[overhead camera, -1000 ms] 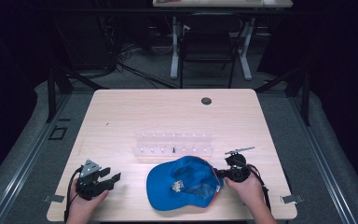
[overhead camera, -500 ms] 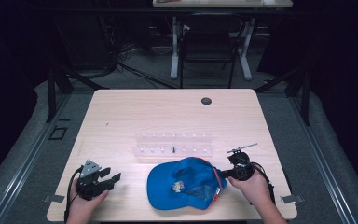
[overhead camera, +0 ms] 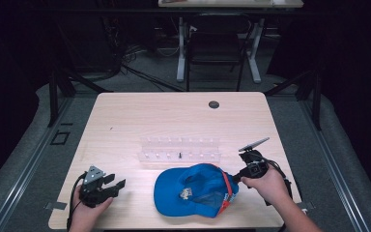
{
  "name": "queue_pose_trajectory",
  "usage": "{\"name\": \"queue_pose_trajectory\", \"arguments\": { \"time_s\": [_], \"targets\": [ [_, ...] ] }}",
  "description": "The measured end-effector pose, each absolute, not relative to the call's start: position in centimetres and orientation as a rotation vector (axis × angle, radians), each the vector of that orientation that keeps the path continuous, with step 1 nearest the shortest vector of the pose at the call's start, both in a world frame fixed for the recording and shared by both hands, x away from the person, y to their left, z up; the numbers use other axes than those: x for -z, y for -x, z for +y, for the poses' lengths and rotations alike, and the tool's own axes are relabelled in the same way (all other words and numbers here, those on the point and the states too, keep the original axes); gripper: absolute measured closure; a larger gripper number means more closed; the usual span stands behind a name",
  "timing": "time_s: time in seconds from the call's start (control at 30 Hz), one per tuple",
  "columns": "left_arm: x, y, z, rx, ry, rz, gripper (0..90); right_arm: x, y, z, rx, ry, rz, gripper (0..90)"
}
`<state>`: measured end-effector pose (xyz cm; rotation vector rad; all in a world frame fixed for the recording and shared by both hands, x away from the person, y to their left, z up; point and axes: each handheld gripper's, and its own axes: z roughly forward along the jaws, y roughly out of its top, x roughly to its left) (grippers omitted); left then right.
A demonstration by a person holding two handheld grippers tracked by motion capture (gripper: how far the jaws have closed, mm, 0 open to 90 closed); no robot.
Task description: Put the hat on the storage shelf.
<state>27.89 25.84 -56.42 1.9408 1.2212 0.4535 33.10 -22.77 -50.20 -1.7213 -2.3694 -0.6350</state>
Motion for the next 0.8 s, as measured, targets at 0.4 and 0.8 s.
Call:
{"name": "queue_pose_trajectory", "arguments": {
  "time_s": [0.4, 0.8],
  "targets": [
    [56.4, -27.9, 25.8, -0.455, -1.947, 1.215, 47.3, 47.6, -33.3, -22.6, 0.574, 1.760, -2.329, 90.0],
    [56.4, -27.8, 25.7, -0.458, -1.946, 1.218, 47.3, 46.5, -33.6, -23.2, 0.502, 1.825, -2.258, 90.0]
  ]
}}
